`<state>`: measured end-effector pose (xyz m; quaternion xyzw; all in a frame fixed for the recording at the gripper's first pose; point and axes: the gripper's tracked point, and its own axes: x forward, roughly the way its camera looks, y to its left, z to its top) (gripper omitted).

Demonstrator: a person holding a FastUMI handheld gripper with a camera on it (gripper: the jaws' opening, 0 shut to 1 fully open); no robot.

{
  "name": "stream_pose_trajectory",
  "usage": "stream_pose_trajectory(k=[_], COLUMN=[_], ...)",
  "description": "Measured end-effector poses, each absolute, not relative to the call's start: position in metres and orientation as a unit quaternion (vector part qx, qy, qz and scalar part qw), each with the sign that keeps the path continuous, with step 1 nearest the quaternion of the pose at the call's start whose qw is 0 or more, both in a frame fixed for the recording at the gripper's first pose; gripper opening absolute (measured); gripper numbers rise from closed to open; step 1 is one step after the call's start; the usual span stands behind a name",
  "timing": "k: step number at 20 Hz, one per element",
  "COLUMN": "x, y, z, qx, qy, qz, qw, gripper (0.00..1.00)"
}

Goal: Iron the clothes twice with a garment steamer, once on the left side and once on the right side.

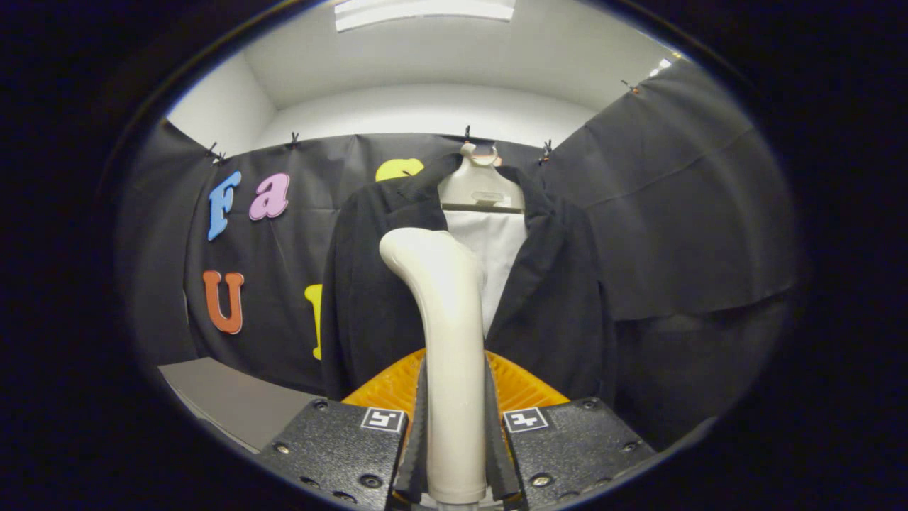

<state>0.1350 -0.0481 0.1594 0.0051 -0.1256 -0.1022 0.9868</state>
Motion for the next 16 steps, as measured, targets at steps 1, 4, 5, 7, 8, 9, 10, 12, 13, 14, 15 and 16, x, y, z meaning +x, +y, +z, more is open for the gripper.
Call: stream_pose_trajectory(k=[1, 4, 5, 7, 8, 9, 10, 12, 13, 14, 15, 16], x=[0.135, 0.136, 0.136, 0.136, 0.137, 0.140, 0.141, 0.140, 0.141, 0.142, 0.141, 0.141], y=[-0.049, -0.053, -0.054, -0.055, -0.055, -0.055, -0.054, -0.055, -0.055, -0.054, -0.053, -0.052], z=[0.154, 0.138, 0.132, 0.122, 0.116, 0.111, 0.105, 0.092, 0.088, 0.083, 0.077, 0.071], qx=[0.004, 0.001, -0.001, -0.005, -0.009, -0.011, -0.013, -0.018, -0.021, -0.024, -0.027, -0.028], qy=[-0.122, -0.109, -0.105, -0.099, -0.095, -0.090, -0.085, -0.077, -0.074, -0.071, -0.067, -0.063], qz=[-0.105, -0.113, -0.117, -0.123, -0.125, -0.128, -0.129, -0.135, -0.139, -0.141, -0.141, -0.141], qw=[0.987, 0.988, 0.988, 0.988, 0.988, 0.988, 0.988, 0.988, 0.987, 0.987, 0.987, 0.988], gripper=[0.38, 0.38, 0.38, 0.38, 0.38, 0.38, 0.38, 0.38, 0.38, 0.38, 0.38, 0.38])
